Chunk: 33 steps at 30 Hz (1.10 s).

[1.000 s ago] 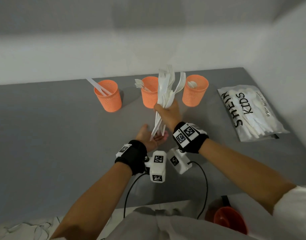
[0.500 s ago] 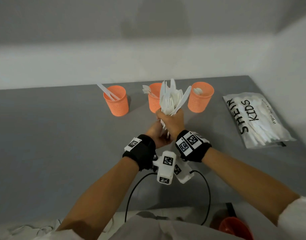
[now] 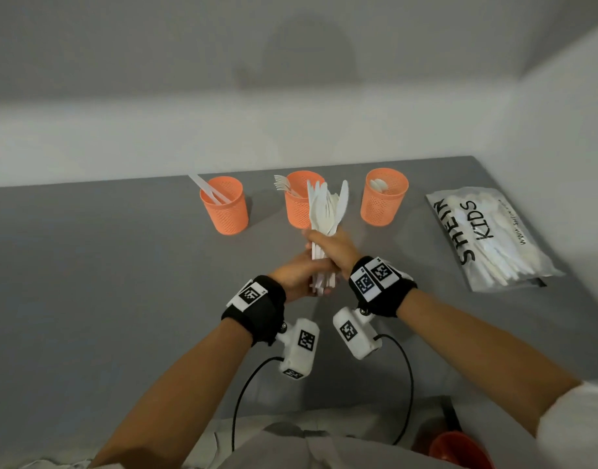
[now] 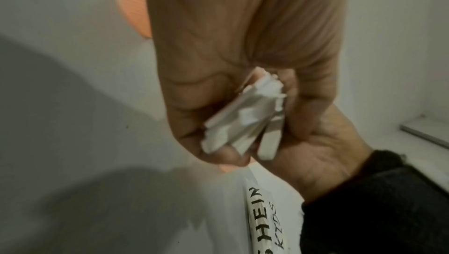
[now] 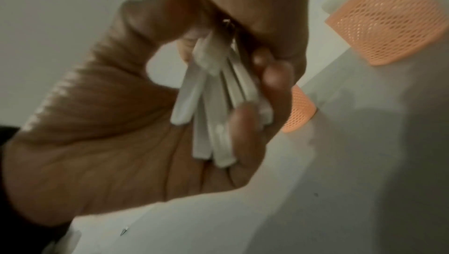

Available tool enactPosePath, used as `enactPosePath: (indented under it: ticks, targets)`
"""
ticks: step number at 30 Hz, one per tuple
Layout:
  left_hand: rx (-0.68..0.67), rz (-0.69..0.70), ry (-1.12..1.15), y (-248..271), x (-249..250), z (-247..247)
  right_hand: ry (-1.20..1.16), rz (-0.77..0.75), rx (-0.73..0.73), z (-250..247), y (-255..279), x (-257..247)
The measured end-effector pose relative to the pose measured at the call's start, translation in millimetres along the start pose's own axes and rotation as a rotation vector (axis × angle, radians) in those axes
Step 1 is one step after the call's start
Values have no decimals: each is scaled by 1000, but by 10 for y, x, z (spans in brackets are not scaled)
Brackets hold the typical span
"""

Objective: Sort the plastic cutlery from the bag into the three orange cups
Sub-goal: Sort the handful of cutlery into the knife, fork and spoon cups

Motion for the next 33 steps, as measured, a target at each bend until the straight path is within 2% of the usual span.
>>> enactPosePath:
  ticks: [2, 5, 8, 11, 13, 15, 16, 18, 20, 23, 26, 28, 33]
  targets:
    - [52, 9, -108, 10, 31, 51, -17, -36, -43, 44, 19, 23]
    - [38, 20, -14, 21, -7, 52, -85, -5, -191, 26, 45, 31]
    - [-13, 19, 169, 54, -14, 75, -160, 159, -423, 30, 82, 96]
    - [4, -42, 124, 91, -33, 102, -140, 239, -504, 32, 84, 163]
    - [6, -121, -46, 124, -48, 74, -67, 228, -425, 23, 65, 176]
    - [32, -183, -235, 161, -48, -13, -145, 204, -217, -43, 27, 198]
    - [87, -190, -300, 166, -28, -80, -162, 186, -111, -101, 1, 225]
    - [255, -84, -316, 173, 72, -185, -92, 164, 36, -221, -27, 275]
    - [428, 94, -245, 188, 218, -246, -6, 110, 96, -274, -22, 309]
    - [533, 292, -302, 158, 413, -216, 109, 68, 108, -233, 42, 335]
    - [581, 381, -387, 88, 512, -147, 166, 27, 63, -146, 92, 338]
    - [617, 383, -451, 26, 523, -125, 191, -5, 38, -111, 94, 358]
    - [710, 267, -625, -43, 507, -84, 203, -32, -43, -74, 114, 360]
Point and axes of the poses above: each hand's wrist, its own y-axis away from the middle knuckle, its own z-axis out of the palm, x = y × z, the point moved 3 cm from there along -y, towards the middle knuckle, and after that the axes turned 8 degrees about -x, right-handed, at the moved point
